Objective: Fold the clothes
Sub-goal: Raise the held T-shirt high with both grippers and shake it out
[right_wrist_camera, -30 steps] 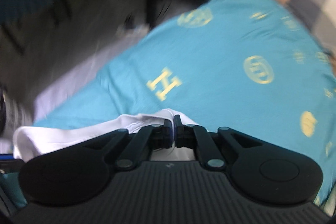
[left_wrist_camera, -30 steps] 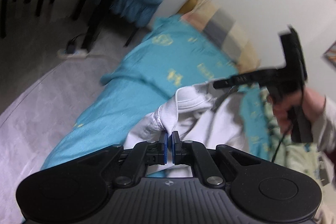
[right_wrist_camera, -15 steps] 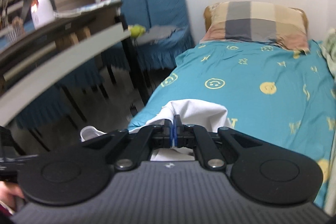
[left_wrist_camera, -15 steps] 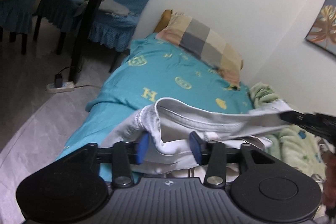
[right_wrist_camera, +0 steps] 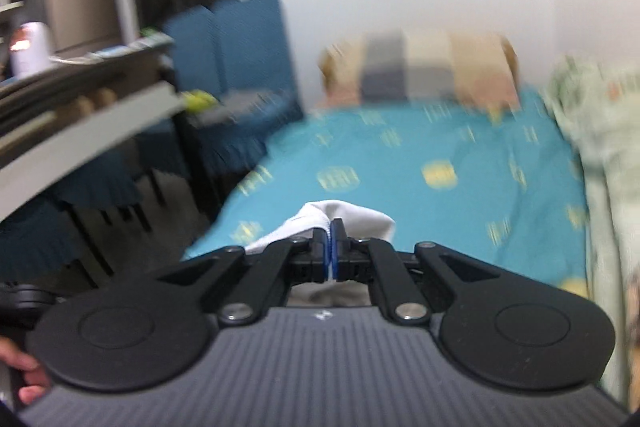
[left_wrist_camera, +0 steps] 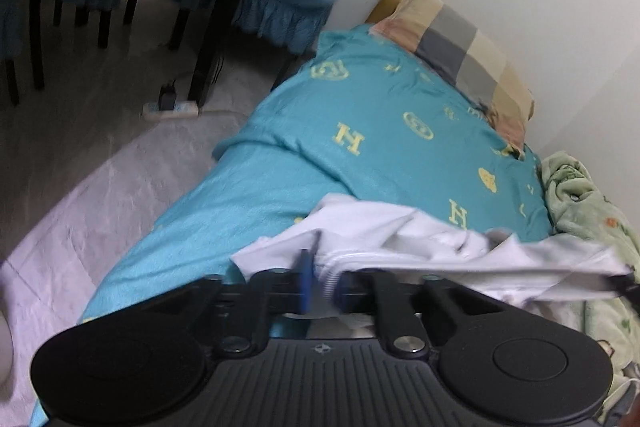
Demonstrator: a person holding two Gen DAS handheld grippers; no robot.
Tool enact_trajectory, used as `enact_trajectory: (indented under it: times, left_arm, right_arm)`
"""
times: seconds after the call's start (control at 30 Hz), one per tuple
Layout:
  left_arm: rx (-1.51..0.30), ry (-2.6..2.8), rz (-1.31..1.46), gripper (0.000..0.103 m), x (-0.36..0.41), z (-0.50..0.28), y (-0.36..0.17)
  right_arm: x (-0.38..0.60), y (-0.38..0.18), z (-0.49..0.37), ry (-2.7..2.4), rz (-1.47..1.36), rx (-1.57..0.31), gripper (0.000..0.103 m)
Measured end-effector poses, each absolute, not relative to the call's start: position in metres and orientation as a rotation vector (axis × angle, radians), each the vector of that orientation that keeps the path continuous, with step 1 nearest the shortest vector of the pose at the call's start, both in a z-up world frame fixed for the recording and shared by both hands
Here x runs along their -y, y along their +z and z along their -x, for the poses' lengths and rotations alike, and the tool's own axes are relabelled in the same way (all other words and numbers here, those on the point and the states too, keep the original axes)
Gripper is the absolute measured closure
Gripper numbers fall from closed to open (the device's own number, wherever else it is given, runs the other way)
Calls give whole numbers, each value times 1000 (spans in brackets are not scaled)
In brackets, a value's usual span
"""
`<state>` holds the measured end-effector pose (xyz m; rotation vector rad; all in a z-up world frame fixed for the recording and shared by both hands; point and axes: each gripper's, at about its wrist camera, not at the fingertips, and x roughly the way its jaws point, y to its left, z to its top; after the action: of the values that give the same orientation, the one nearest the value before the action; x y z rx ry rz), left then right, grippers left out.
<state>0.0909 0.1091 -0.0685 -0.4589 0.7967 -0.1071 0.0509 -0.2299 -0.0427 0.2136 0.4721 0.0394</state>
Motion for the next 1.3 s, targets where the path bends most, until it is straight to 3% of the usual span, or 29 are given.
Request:
enact_trajectory:
  times: [0.13, 0.23, 0.57, 0.77, 1.07, 1.3]
  left_arm:
    - [-620, -132, 467, 97, -106, -73, -36]
    - [-470, -160, 461, 99, -104, -61, 14]
    - [-86, -307, 420, 99, -90, -13, 256]
    - [60, -356, 343, 99, -73, 54, 371]
    - [190, -392, 307, 99, -71, 168, 463]
    - [139, -391, 308, 99, -66, 192, 471]
  right_arm:
    - [246, -38, -55, 3, -298, -458, 99]
    - [243, -1, -51, 0, -292, -385, 99]
    - [238, 199, 28, -25, -223, 1, 99]
    - [245, 314, 106, -22, -200, 184, 99]
    - [240, 403, 242, 15, -162, 354, 99]
    - [245, 402, 252, 41, -170, 299, 99]
